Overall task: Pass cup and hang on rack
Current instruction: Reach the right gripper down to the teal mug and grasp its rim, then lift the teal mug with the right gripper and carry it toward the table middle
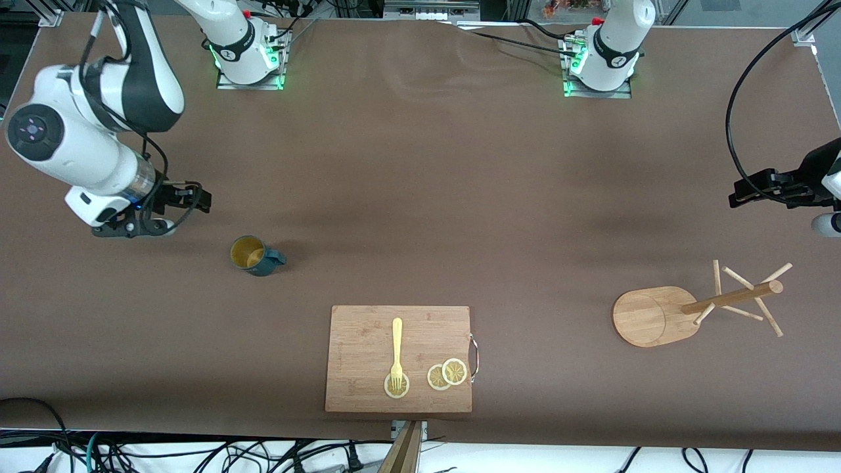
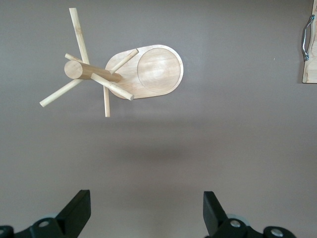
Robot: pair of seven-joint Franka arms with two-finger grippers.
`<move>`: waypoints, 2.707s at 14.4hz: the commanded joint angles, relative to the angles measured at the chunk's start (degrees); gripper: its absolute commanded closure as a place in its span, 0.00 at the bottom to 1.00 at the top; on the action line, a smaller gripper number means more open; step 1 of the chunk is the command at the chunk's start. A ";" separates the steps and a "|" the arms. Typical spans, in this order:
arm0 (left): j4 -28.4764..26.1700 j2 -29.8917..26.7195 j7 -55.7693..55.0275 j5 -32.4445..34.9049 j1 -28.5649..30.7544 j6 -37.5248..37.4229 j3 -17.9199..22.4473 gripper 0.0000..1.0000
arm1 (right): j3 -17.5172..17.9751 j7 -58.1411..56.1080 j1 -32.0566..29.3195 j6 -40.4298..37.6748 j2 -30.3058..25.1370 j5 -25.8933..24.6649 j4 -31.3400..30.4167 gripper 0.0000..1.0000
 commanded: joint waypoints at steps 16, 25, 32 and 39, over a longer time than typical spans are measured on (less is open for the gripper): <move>2.30 1.16 -0.07 -1.85 0.50 -1.62 -0.06 0.00 | 0.40 3.30 2.08 19.46 16.08 3.71 1.55 0.33; 2.30 1.34 -0.07 -3.78 1.73 -1.62 -0.06 0.00 | 0.66 5.32 2.61 19.82 17.14 3.80 1.63 1.00; 2.30 1.34 -0.25 -3.69 1.73 -1.62 -0.06 0.00 | 0.84 17.15 11.12 11.85 16.26 3.80 8.29 1.00; 2.30 1.34 -0.25 -3.69 1.73 -1.62 -0.06 0.00 | 0.84 37.09 26.66 -2.16 21.87 5.89 26.75 1.00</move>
